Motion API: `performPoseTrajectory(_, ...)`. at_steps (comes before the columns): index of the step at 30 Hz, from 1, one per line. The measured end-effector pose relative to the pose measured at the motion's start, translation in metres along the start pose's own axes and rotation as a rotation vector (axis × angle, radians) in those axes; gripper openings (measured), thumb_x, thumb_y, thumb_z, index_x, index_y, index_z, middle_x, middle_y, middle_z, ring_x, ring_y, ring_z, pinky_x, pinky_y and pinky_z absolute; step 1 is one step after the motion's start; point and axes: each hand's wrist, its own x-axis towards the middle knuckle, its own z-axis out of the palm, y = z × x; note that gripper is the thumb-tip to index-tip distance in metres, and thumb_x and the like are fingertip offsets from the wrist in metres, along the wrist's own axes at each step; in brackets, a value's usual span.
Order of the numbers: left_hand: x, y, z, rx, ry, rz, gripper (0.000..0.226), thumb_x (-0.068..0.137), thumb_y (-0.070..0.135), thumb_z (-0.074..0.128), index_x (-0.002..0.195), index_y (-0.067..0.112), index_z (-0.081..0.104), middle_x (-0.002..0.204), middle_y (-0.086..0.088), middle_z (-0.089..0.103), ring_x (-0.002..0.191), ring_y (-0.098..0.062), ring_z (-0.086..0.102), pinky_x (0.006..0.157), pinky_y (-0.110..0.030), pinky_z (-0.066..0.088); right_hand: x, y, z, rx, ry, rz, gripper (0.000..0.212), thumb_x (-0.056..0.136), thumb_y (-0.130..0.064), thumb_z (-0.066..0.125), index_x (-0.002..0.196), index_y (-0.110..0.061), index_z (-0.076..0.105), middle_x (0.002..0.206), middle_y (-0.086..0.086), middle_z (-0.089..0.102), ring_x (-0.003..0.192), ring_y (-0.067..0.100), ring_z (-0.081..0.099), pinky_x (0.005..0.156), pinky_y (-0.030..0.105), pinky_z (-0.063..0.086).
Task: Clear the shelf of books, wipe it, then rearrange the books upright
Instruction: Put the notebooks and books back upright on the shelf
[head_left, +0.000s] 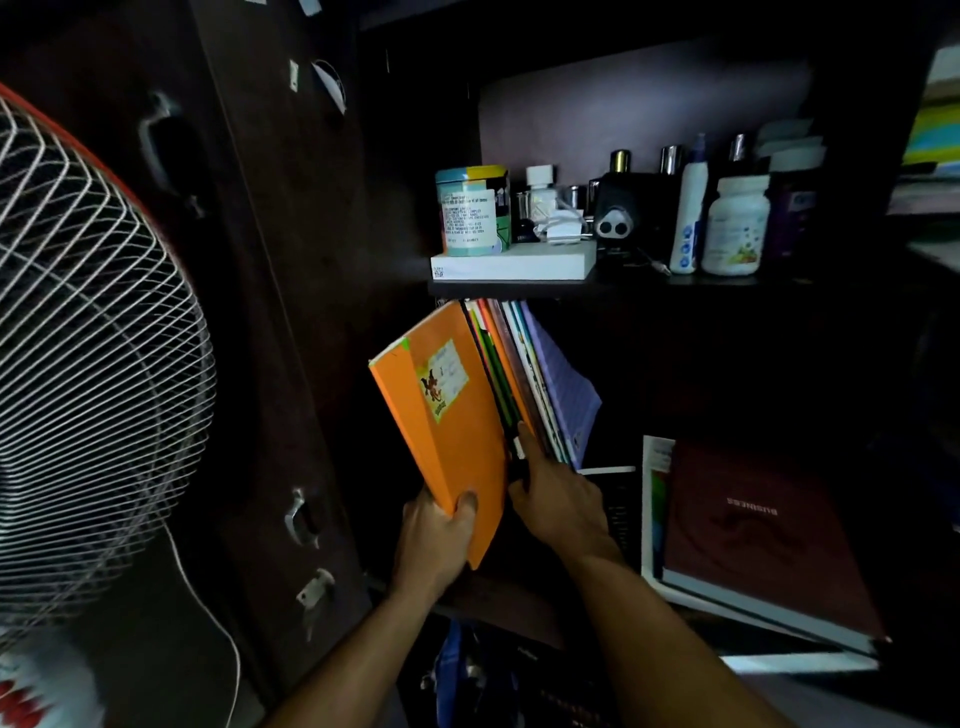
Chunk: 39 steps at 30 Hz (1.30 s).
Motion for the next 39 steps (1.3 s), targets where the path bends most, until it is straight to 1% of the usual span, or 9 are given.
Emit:
performPoseTrajectory(6, 0.002, -0.006, 0.003, -0.029, -0.02, 0.024, 0.037, 0.095, 0.042, 0.058, 0.124, 0.019, 0.061, 0.112, -0.002, 0.067, 0.104, -0.028, 0.065, 0.088, -0.036, 0.051, -0.001, -0.003, -0.005, -0.031, -0.001, -0.037, 0.069, 0.1, -0.032, 0.04, 0.16, -0.031, 0.005, 0.12, 0.01, 0.065, 0.107, 0.032, 0.063, 0.088, 0.044, 0.047)
performPoseTrajectory(9, 0.002, -0.005, 0.005, -0.036, -0.025, 0.029, 0.019, 0.099, 0.031, 0.061, 0.117, 0.025, 0.059, 0.108, 0.003, 0.064, 0.104, -0.026, 0.064, 0.087, -0.033, 0.049, 0.001, -0.005, -0.005, -0.048, -0.02, -0.026, 0.069, 0.101, -0.032, 0.038, 0.16, -0.029, 0.002, 0.12, 0.011, 0.065, 0.107, 0.033, 0.063, 0.092, 0.047, 0.048)
performPoseTrajectory(14, 0.002, -0.007, 0.004, -0.043, -0.034, 0.035, 0.033, 0.1, 0.027, 0.06, 0.132, 0.021, 0.057, 0.114, 0.006, 0.06, 0.108, -0.022, 0.061, 0.094, -0.037, 0.05, 0.001, -0.005, -0.007, -0.022, -0.003, 0.019, 0.07, 0.101, -0.032, 0.04, 0.161, -0.031, 0.003, 0.125, 0.012, 0.063, 0.11, 0.033, 0.063, 0.092, 0.044, 0.048)
performPoseTrajectory(18, 0.004, -0.011, 0.004, -0.075, -0.089, 0.053, 0.022, 0.1, 0.029, 0.06, 0.12, 0.034, 0.052, 0.116, 0.005, 0.063, 0.109, -0.022, 0.062, 0.095, -0.039, 0.051, 0.001, -0.007, -0.005, -0.007, 0.008, 0.057, 0.07, 0.102, -0.034, 0.038, 0.161, -0.03, 0.001, 0.123, 0.012, 0.064, 0.109, 0.034, 0.064, 0.093, 0.046, 0.05)
performPoseTrajectory(22, 0.006, -0.013, 0.002, -0.115, -0.161, 0.059, 0.022, 0.091, 0.048, 0.058, 0.111, 0.049, 0.049, 0.115, 0.013, 0.062, 0.11, -0.017, 0.061, 0.097, -0.039, 0.051, 0.0, -0.005, -0.009, 0.015, -0.003, 0.082, 0.07, 0.102, -0.032, 0.038, 0.16, -0.028, -0.001, 0.122, 0.012, 0.065, 0.109, 0.033, 0.064, 0.092, 0.044, 0.049)
performPoseTrajectory(24, 0.008, -0.013, 0.003, -0.137, -0.197, 0.051, 0.022, 0.098, 0.04, 0.061, 0.107, 0.054, 0.046, 0.115, 0.013, 0.061, 0.111, -0.018, 0.061, 0.097, -0.038, 0.05, -0.001, -0.004, -0.01, 0.015, -0.014, 0.08, 0.07, 0.102, -0.032, 0.037, 0.161, -0.029, -0.001, 0.123, 0.012, 0.064, 0.109, 0.033, 0.064, 0.092, 0.044, 0.048)
performPoseTrajectory(32, 0.016, -0.013, 0.009, -0.204, -0.279, -0.01, 0.029, 0.1, 0.032, 0.06, 0.112, 0.052, 0.044, 0.121, 0.01, 0.061, 0.113, -0.017, 0.06, 0.101, -0.038, 0.049, -0.002, -0.002, -0.007, 0.103, 0.042, 0.086, 0.056, 0.105, -0.046, 0.026, 0.156, -0.038, 0.006, 0.138, 0.01, 0.057, 0.119, 0.036, 0.059, 0.101, 0.05, 0.047)
performPoseTrajectory(35, 0.022, -0.008, 0.009, -0.346, -0.237, -0.099, 0.025, 0.101, 0.026, 0.06, 0.108, 0.047, 0.048, 0.11, 0.017, 0.061, 0.102, -0.011, 0.061, 0.095, -0.035, 0.048, 0.001, -0.001, -0.006, 0.105, 0.049, 0.089, 0.055, 0.106, -0.039, 0.024, 0.158, -0.034, 0.007, 0.145, 0.009, 0.052, 0.125, 0.033, 0.056, 0.102, 0.049, 0.046)
performPoseTrajectory(39, 0.028, -0.01, 0.011, -0.37, -0.204, -0.137, 0.021, 0.101, 0.026, 0.06, 0.107, 0.044, 0.053, 0.113, 0.013, 0.063, 0.107, -0.017, 0.063, 0.099, -0.04, 0.049, 0.001, -0.002, -0.007, 0.058, 0.037, 0.094, 0.056, 0.106, -0.04, 0.02, 0.16, -0.029, 0.006, 0.152, 0.008, 0.043, 0.132, 0.031, 0.05, 0.105, 0.05, 0.044)
